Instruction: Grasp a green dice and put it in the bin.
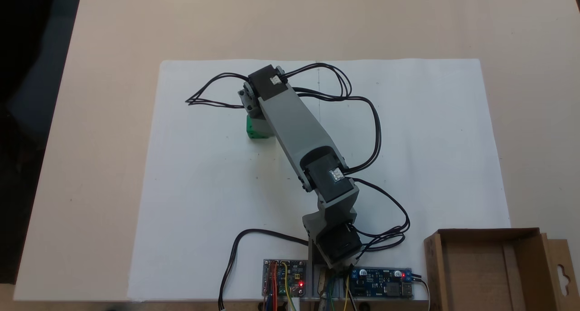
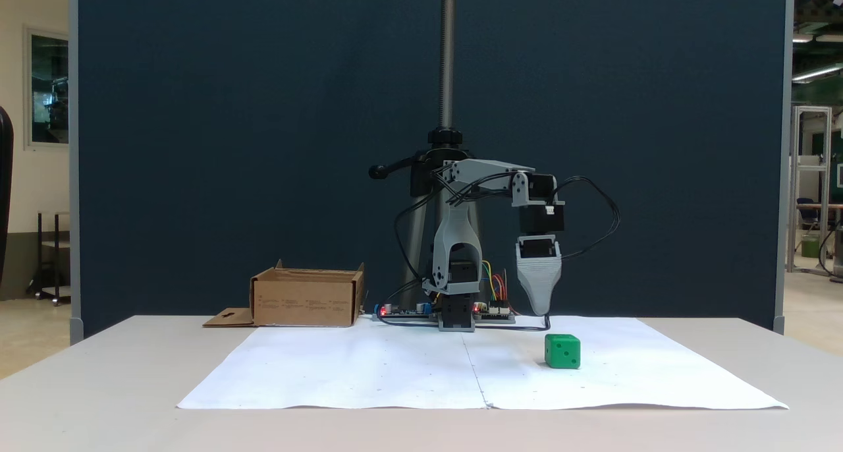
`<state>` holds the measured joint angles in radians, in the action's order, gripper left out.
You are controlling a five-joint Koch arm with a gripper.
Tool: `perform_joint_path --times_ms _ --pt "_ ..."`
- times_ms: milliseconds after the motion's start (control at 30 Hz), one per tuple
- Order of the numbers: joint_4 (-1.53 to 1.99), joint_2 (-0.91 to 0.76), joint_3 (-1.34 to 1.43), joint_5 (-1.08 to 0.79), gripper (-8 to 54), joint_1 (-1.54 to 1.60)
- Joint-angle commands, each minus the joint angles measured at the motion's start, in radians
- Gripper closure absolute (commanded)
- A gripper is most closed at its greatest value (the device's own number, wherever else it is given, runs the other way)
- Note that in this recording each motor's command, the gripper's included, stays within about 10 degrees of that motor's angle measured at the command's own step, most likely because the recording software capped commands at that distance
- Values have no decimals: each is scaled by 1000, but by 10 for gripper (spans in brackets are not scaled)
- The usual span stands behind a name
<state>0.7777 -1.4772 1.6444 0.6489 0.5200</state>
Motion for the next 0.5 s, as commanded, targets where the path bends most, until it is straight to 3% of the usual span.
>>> perform_joint_path --times_ms 0,467 --pt "-69 -8 -37 84 23 28" --pt "-81 17 8 81 23 101"
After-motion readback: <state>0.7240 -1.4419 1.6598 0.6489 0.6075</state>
